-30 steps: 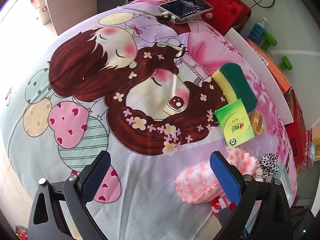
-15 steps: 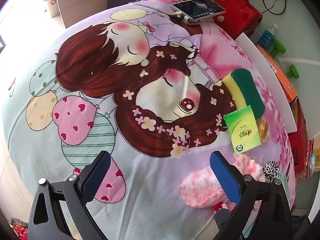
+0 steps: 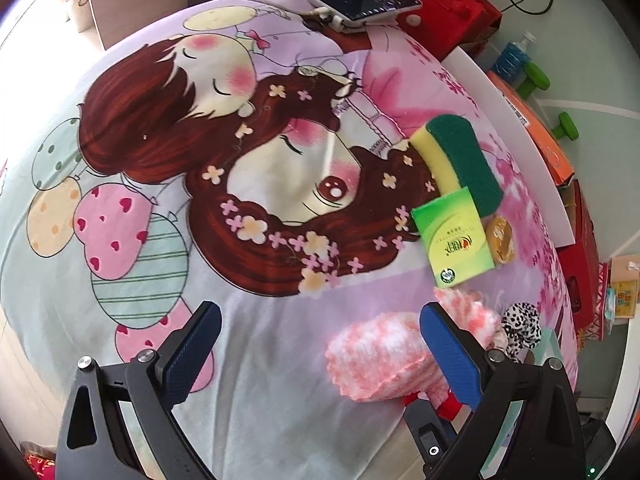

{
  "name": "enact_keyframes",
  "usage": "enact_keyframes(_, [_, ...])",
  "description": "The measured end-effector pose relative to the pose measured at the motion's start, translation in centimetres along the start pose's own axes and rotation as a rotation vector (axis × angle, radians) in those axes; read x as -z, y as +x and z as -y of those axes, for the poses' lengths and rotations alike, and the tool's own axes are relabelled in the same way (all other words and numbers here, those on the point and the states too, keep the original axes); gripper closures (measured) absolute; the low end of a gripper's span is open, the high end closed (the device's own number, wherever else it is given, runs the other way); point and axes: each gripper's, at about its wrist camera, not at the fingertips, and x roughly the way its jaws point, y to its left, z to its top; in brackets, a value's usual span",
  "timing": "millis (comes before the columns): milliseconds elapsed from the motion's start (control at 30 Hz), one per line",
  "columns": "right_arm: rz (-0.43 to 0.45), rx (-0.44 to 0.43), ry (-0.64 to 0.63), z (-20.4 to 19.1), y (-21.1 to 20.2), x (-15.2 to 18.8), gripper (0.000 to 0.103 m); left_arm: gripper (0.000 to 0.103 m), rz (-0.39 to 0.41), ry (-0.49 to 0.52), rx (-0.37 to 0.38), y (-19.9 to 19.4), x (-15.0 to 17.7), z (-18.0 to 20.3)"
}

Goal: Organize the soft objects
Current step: 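Grasp the pink fuzzy knit with the left gripper while the right gripper grasps the red fuzzy hair tie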

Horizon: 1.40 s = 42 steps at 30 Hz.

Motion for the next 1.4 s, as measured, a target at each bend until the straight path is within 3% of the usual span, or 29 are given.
enact_keyframes(167, [-0.011,-0.035,0.002,0.2,-0.2,0.0,0.040,0.004,-0.021,-0.001,0.034,0.1,0.1,0.3])
enact_keyframes(767, [-0.016,-0.051,-0.007,1.0,-1.5,0.0,0.041,0.005,-0.050,0.053,0.085,1.2,0.4,2.0])
enact_keyframes(867, [0.001,-0.013,-0.014,1.6,-2.1,-0.3,0.041,0.011,-0.062,0.086,0.081,1.9,0.4,2.8])
enact_keyframes(1000, [0.015,0.024,-0.005,2.9,-2.7,-0.6,0.041,0.012,-0.088,0.132,0.077,2.8,0.8,3.8])
enact_keyframes(1067, [0.020,0.033,0.008,3.6,-2.9,-0.8,0.041,0.027,-0.101,0.150,0.087,3.1,1.1,4.3])
enact_keyframes(1200, [0.027,0.032,0.037,4.8,-3.2,-1.1,0.041,0.034,-0.101,0.176,0.083,3.4,1.2,5.0])
enact_keyframes(1400, [0.035,0.035,0.063,5.9,-3.6,-1.4,0.041,0.064,-0.108,0.217,0.110,3.7,1.5,6.0])
